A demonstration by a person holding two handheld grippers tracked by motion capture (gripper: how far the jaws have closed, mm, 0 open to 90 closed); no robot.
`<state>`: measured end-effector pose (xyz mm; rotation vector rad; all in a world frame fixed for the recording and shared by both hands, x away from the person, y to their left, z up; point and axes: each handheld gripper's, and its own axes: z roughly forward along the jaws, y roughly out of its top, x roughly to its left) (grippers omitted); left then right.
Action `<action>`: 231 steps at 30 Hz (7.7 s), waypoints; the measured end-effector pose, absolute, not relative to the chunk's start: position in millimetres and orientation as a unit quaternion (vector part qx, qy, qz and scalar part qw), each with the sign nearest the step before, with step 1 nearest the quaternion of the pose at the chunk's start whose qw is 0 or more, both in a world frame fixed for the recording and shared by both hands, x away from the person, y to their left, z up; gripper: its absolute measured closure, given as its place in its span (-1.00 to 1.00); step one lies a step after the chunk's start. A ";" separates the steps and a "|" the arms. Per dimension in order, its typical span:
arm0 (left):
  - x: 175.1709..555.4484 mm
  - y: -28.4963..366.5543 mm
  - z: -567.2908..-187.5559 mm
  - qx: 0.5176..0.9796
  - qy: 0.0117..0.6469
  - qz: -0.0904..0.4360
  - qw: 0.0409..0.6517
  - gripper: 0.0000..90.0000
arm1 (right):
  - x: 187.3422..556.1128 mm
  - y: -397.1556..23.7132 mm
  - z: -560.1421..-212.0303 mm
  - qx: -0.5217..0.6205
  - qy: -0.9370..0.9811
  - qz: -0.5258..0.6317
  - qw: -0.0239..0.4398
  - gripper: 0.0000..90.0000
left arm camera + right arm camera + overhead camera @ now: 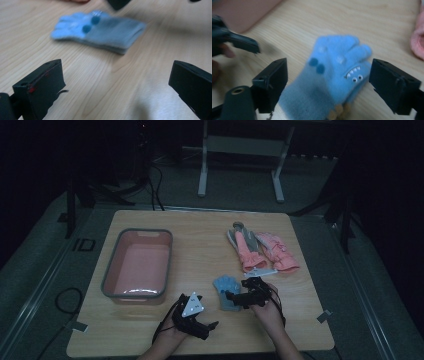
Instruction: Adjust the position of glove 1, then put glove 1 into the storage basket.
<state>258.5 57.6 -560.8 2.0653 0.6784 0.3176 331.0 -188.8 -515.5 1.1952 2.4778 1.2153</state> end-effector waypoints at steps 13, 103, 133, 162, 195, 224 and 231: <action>268.6 47.2 -551.7 0.862 0.234 0.079 0.443 -1.00 | 337.1 -217.0 -513.5 0.358 0.842 0.401 0.057 -0.75; 335.6 52.6 -437.9 0.932 0.055 0.172 0.313 0.73 | 402.2 -134.4 -457.5 0.327 0.810 0.486 -0.012 0.84; 325.2 171.9 -412.7 0.929 0.105 0.219 0.280 0.73 | 418.9 -12.4 -438.5 0.276 0.811 0.514 -0.054 0.84; 346.0 233.2 -468.4 0.950 0.145 0.149 0.234 0.73 | 433.1 71.6 -485.9 0.281 0.850 0.436 -0.087 0.77; 346.3 200.1 -466.4 0.920 0.274 0.098 0.265 -0.94 | 408.5 9.3 -461.9 0.235 0.853 0.462 -0.060 -0.56; 320.7 102.9 -458.6 0.919 0.218 0.062 0.323 -0.94 | 393.9 -105.0 -469.3 0.275 0.857 0.435 -0.005 -0.69; 314.9 82.3 -473.0 0.919 0.216 0.057 0.324 -0.94 | 389.3 -131.0 -478.2 0.282 0.858 0.429 0.005 -0.68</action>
